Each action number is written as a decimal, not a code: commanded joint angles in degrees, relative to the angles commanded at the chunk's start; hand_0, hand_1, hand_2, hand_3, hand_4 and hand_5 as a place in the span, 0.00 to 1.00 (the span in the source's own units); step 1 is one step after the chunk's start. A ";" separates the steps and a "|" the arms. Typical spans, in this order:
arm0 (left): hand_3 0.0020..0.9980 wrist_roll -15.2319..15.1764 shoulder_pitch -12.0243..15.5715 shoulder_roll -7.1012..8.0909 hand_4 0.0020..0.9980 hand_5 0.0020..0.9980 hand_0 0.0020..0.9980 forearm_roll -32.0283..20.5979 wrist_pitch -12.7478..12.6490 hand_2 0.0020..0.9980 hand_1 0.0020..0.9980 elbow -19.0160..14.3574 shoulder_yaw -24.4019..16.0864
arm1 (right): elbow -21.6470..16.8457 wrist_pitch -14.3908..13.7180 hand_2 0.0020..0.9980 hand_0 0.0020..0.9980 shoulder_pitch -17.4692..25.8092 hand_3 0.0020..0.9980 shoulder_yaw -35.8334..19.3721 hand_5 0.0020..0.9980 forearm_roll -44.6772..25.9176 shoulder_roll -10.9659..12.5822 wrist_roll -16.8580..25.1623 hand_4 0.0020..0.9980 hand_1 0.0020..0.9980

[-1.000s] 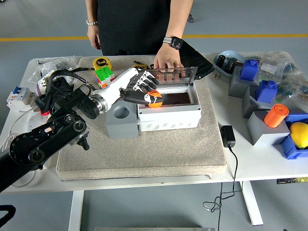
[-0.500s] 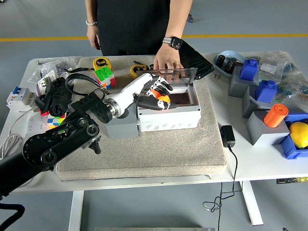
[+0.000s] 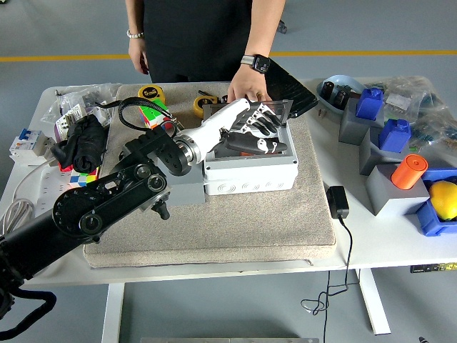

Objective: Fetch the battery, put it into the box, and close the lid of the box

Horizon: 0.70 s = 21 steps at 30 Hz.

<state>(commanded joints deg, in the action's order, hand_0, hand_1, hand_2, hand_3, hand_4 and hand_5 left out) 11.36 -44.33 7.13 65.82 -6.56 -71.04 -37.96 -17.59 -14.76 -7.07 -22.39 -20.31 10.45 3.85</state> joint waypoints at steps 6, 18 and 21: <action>0.55 -0.39 0.34 0.36 0.94 0.21 0.39 -0.17 -0.29 0.57 0.59 -1.03 -0.98 | -0.04 0.03 0.63 0.66 0.03 0.53 -0.09 0.43 0.09 -0.05 0.14 0.87 0.63; 0.63 -5.65 -5.05 -1.23 0.95 0.26 0.72 0.50 -2.50 0.67 0.73 3.67 -5.13 | -0.20 -0.15 0.63 0.66 -0.22 0.53 -0.05 0.43 0.12 0.04 0.11 0.87 0.63; 0.63 -4.82 -7.68 -2.01 0.95 0.26 0.72 2.63 -1.34 0.67 0.73 7.66 -4.52 | -0.26 -0.30 0.63 0.66 -0.38 0.53 0.08 0.43 0.18 0.08 0.18 0.87 0.63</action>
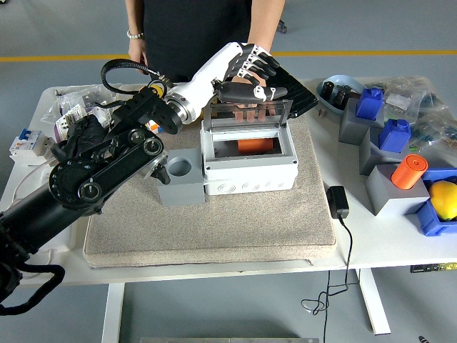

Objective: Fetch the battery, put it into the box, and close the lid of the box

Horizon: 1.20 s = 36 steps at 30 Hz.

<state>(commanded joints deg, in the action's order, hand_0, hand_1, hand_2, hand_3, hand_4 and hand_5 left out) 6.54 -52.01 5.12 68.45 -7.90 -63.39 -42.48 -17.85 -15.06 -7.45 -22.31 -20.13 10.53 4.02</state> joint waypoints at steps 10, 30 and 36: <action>0.67 1.74 -3.43 -0.64 0.94 0.33 0.77 4.67 2.27 0.73 0.78 8.75 4.67 | -0.22 -0.21 0.63 0.66 -0.31 0.53 0.40 0.43 0.11 0.25 0.11 0.87 0.63; 0.64 10.52 0.60 2.28 0.94 0.35 0.71 8.63 10.26 0.69 0.74 0.23 4.58 | -0.41 -0.50 0.63 0.66 -0.02 0.53 -0.15 0.43 0.87 0.30 0.17 0.87 0.63; 0.64 11.74 1.80 2.39 0.94 0.36 0.71 8.60 11.06 0.69 0.74 -3.27 4.97 | -0.39 -0.43 0.63 0.66 0.19 0.53 -0.49 0.44 0.92 0.14 0.14 0.87 0.63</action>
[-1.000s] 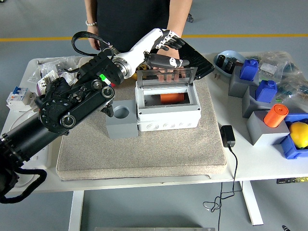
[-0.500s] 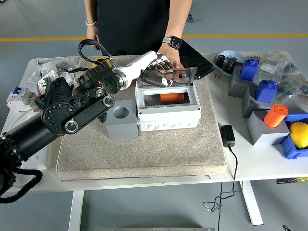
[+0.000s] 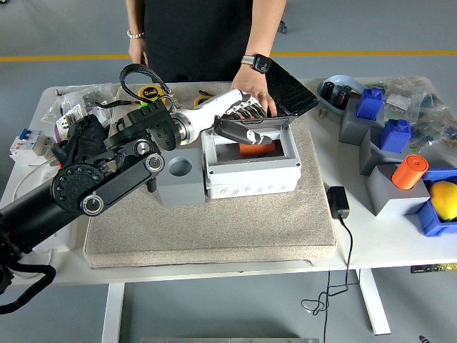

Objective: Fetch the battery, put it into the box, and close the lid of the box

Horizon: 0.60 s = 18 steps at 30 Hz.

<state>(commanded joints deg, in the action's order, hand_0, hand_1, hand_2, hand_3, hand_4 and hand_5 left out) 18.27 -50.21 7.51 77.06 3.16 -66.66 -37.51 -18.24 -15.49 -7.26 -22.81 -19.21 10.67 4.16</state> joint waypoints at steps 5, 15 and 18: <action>0.64 0.14 0.51 -0.18 0.94 0.36 0.71 -0.11 0.03 0.69 0.74 -0.21 0.89 | 0.00 -0.06 0.63 0.66 0.03 0.53 -0.11 0.44 0.07 -0.03 0.01 0.87 0.63; 0.64 -0.35 1.07 -0.63 0.93 0.36 0.71 -0.60 -0.38 0.69 0.73 -0.08 2.04 | 0.02 0.00 0.63 0.67 0.11 0.53 0.01 0.44 0.04 -0.13 0.03 0.87 0.63; 0.64 -0.46 1.24 -0.77 0.93 0.36 0.71 -0.80 -0.44 0.69 0.73 0.00 2.38 | 0.00 -0.05 0.63 0.67 0.09 0.53 -0.12 0.44 0.11 -0.13 0.05 0.87 0.63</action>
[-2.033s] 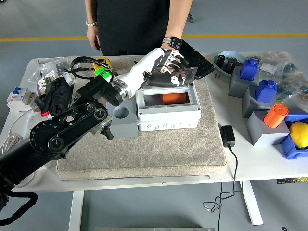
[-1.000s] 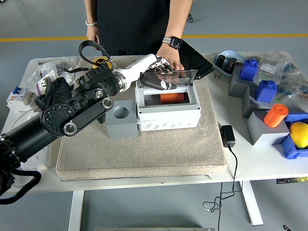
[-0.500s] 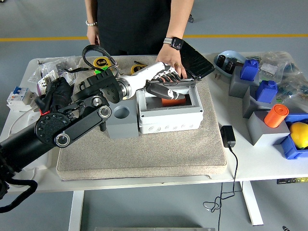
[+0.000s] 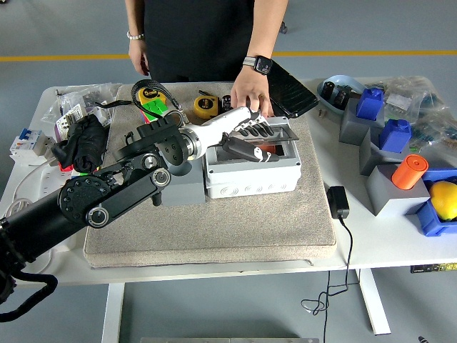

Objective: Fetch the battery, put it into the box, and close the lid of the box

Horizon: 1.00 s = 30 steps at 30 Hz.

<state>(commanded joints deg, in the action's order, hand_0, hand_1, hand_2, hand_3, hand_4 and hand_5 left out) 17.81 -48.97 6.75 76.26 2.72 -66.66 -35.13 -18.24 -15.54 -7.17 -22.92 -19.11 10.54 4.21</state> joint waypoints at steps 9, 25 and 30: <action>0.64 -0.19 0.30 0.18 0.93 0.36 0.70 -0.29 -0.14 0.68 0.73 -0.38 -0.02 | 0.01 -0.03 0.63 0.67 0.01 0.53 0.07 0.43 0.00 -0.04 0.08 0.87 0.63; 0.63 -17.16 14.60 4.29 0.92 0.35 0.69 -21.81 -10.89 0.67 0.73 -10.80 -19.98 | 0.34 0.43 0.63 0.67 -0.29 0.53 0.89 0.43 -0.71 0.02 -0.72 0.87 0.63; 0.59 -18.90 19.78 6.88 0.93 0.34 0.55 -26.96 -11.89 0.61 0.64 -9.94 -27.90 | 0.75 0.70 0.63 0.66 -0.97 0.53 2.06 0.43 -1.98 0.28 -1.26 0.87 0.63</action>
<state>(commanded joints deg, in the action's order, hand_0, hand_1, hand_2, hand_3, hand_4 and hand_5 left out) -1.09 -29.19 13.63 49.30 -9.18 -76.60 -63.03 -17.49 -14.85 -8.14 -20.86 -21.09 10.82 2.95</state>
